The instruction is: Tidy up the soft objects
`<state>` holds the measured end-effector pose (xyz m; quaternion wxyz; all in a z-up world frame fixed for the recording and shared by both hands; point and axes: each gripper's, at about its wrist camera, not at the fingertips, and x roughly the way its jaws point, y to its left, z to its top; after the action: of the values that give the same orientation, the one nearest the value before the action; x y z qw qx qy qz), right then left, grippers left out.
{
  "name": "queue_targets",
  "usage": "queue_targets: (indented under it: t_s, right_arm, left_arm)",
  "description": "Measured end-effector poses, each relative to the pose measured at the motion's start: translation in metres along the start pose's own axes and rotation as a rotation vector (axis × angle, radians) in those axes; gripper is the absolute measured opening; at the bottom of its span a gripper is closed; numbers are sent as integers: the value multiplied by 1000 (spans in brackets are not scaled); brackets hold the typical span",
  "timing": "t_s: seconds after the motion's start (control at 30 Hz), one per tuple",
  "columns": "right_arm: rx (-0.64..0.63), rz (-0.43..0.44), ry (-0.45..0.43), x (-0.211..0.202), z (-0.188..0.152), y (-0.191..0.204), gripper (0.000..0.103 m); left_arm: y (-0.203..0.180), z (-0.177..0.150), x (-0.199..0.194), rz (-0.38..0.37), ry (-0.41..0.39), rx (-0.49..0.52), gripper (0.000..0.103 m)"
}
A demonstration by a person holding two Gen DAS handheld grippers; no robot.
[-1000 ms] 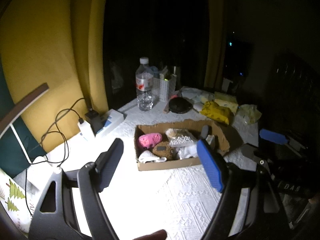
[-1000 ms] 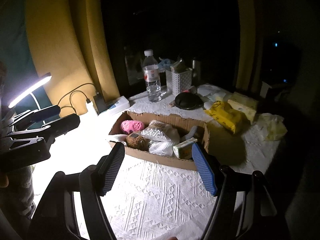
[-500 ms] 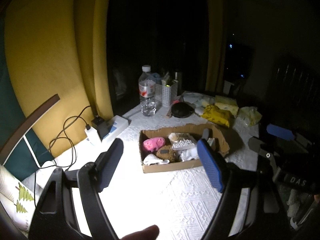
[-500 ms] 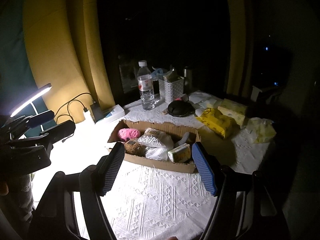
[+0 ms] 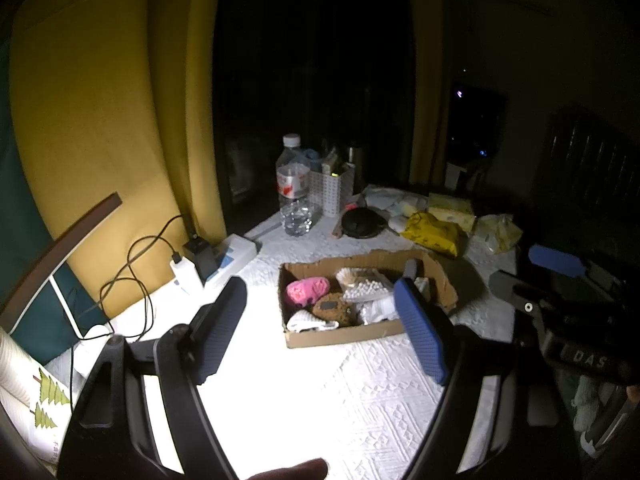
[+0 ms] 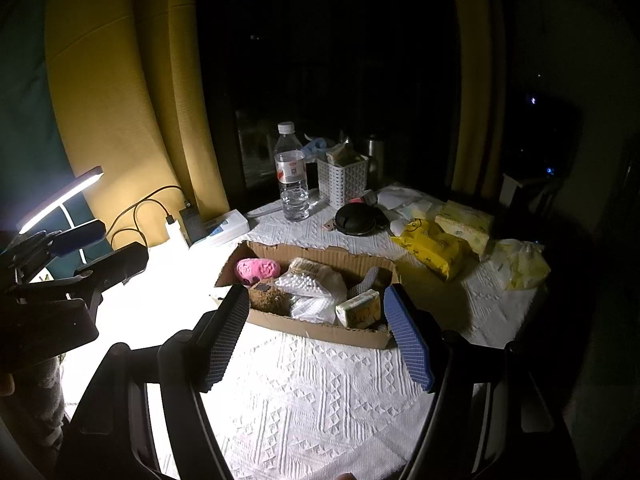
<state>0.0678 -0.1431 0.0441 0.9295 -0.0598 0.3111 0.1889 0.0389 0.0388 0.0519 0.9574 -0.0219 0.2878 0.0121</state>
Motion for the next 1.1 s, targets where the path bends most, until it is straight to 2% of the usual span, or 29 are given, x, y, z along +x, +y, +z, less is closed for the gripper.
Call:
queue_targets:
  t_s: [1.1]
  right_arm:
    - [-6,2,6,2,0,4,73]
  left_arm:
    - [2,-1,2,-9,-1,-3,77]
